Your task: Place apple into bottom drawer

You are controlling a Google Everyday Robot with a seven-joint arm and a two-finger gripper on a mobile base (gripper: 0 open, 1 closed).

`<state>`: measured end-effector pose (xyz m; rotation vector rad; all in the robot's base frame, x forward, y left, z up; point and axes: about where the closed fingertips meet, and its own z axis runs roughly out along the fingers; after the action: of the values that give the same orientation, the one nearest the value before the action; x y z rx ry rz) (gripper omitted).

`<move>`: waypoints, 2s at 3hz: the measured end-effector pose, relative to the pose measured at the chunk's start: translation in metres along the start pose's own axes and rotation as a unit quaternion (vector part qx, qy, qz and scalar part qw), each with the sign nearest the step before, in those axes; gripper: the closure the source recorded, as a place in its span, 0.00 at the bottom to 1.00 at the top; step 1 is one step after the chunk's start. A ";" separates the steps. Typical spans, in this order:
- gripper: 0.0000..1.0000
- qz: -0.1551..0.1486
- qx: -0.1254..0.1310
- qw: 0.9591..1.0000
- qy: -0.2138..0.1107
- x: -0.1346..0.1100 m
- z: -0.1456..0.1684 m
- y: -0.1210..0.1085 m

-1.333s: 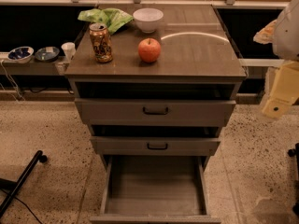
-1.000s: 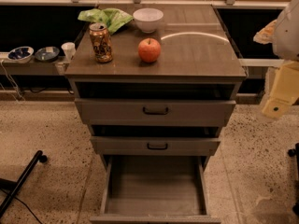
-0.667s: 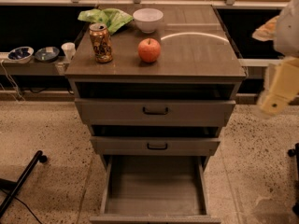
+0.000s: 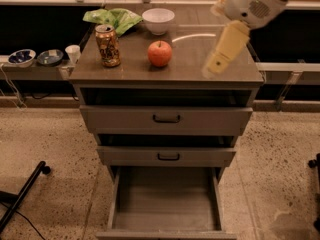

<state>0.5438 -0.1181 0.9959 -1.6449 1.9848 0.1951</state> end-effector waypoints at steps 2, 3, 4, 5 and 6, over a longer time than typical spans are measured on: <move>0.00 0.102 0.041 0.989 -0.095 -0.006 0.091 -0.056; 0.00 0.091 0.052 0.983 -0.150 -0.029 0.103 -0.066; 0.00 0.091 0.052 0.983 -0.150 -0.029 0.103 -0.067; 0.00 0.114 0.070 0.979 -0.152 -0.037 0.121 -0.092; 0.00 0.139 0.099 0.970 -0.172 -0.045 0.147 -0.118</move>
Offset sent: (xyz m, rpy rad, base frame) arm 0.1514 0.0331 -0.0995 0.4165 -0.1243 -0.3494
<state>0.7062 -0.0424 0.9222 -1.1199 1.8871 0.3479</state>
